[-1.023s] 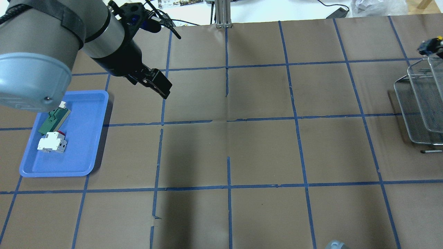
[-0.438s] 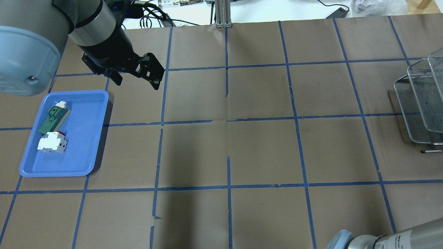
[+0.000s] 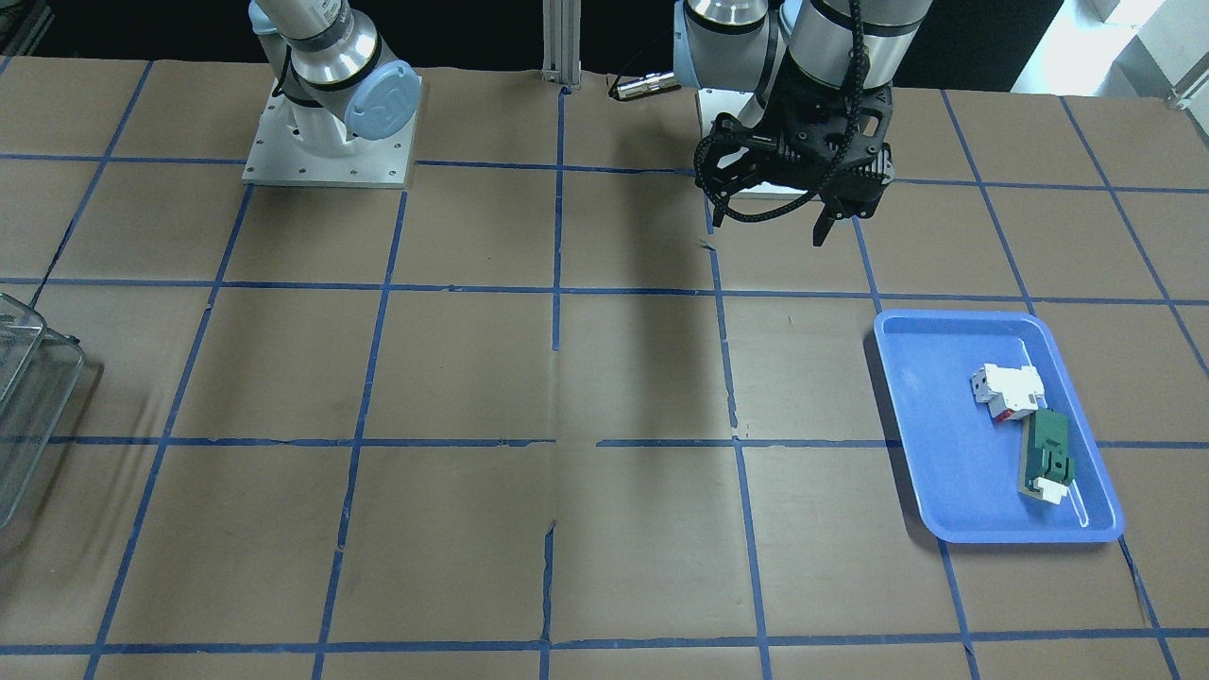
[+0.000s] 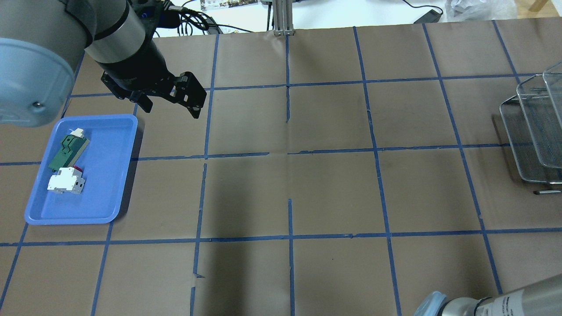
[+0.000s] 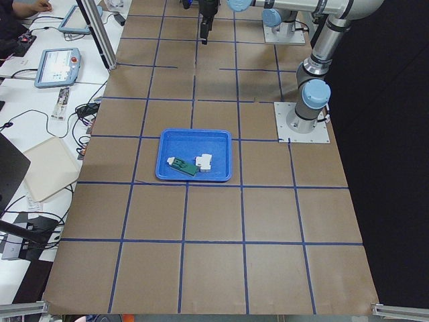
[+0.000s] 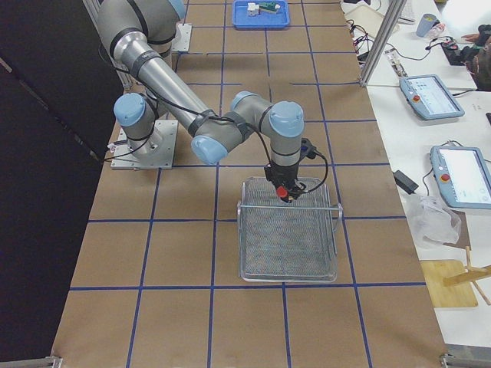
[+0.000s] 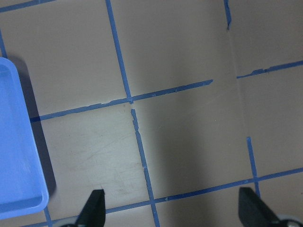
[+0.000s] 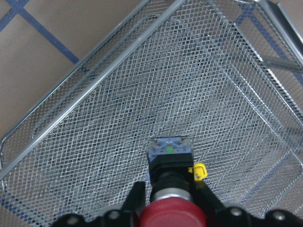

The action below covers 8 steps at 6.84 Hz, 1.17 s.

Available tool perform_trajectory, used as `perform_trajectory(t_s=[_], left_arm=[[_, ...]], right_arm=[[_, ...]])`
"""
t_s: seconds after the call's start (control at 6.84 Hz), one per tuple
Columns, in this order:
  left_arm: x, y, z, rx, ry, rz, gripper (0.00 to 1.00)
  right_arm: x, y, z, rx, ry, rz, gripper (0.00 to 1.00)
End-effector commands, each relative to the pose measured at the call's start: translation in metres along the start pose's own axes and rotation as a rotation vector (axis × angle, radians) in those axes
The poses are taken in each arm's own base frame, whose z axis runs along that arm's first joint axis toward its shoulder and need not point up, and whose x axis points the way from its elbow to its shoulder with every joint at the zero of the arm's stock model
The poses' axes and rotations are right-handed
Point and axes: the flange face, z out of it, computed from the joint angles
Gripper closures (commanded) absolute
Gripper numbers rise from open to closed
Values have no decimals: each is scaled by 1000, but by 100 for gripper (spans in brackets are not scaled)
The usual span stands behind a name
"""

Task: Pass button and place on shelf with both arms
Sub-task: 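Lower the button into the wire mesh basket and open the right gripper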

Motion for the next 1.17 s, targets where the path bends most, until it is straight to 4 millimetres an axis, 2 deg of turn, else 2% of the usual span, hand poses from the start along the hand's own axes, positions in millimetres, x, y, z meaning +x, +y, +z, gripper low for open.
perform_trajectory(t_s=[0.0, 0.15, 0.29, 0.44, 0.58, 0.73, 0.88, 1.02], left_arm=[[1, 6, 2, -2, 5, 9, 0], [2, 6, 2, 0, 9, 10, 0], [2, 7, 3, -2, 10, 10, 0], [2, 6, 4, -3, 10, 10, 0], [1, 6, 4, -2, 8, 9, 0], [1, 6, 4, -2, 8, 9, 0], [1, 6, 4, -2, 8, 9, 0], [1, 6, 4, -3, 7, 9, 0]], right_arm=[[-8, 0, -18, -6, -45, 26, 0], [-15, 1, -31, -6, -50, 26, 0], [-31, -2, -60, -5, -47, 33, 0], [-54, -5, -90, 3, -67, 86, 0], [-74, -18, -102, 4, -101, 104, 0], [-89, -42, -112, 7, -103, 124, 0], [-110, -85, -117, 0, -109, 336, 0], [-139, -133, -124, -1, -112, 399, 0]])
